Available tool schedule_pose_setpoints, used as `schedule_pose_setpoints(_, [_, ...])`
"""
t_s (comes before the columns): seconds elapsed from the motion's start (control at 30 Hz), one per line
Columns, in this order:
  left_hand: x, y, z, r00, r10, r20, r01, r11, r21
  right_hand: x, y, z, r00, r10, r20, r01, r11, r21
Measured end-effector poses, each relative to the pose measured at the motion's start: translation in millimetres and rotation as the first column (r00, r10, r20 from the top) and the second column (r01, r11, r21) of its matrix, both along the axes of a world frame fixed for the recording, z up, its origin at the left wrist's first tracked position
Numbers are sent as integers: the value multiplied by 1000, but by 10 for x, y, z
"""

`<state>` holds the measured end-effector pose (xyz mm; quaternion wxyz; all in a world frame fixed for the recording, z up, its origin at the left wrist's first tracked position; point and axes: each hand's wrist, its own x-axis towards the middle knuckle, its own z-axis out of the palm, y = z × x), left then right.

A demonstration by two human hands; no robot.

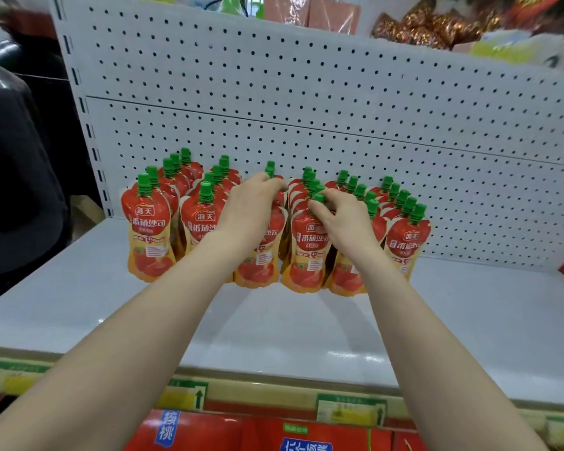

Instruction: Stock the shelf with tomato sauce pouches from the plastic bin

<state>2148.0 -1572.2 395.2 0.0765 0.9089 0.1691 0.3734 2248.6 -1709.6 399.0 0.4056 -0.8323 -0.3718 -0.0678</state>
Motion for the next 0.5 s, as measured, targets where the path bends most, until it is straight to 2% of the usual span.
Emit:
schedule_pose_setpoints(0.1, [46, 51, -14, 1000, 19, 0, -19, 1000, 5, -20, 10, -11, 999, -8, 40, 8, 1000, 2])
schedule_pose_setpoints(0.17, [51, 21, -32, 998, 38, 41, -40, 997, 62, -60, -56, -17, 991, -52, 124, 46, 998, 51])
schedule_pose_setpoints(0.27, [32, -143, -50, 991, -44, 129, 22, 985, 169, -37, -300, 15, 937, -235, 259, 147, 937, 318])
schedule_pose_setpoints(0.33, [94, -279, -53, 986, -106, 132, 79, 978, 193, 89, -501, 53, 919, -334, 211, 229, 885, 404])
schedule_pose_setpoints(0.4, [199, -411, -53, 985, -142, 94, 123, 976, 177, 239, -642, 65, 931, -336, 141, 281, 908, 310])
schedule_pose_setpoints(0.5, [345, -536, -90, 989, -145, 17, 142, 984, 112, 359, -692, 24, 973, -222, 59, 214, 969, 122])
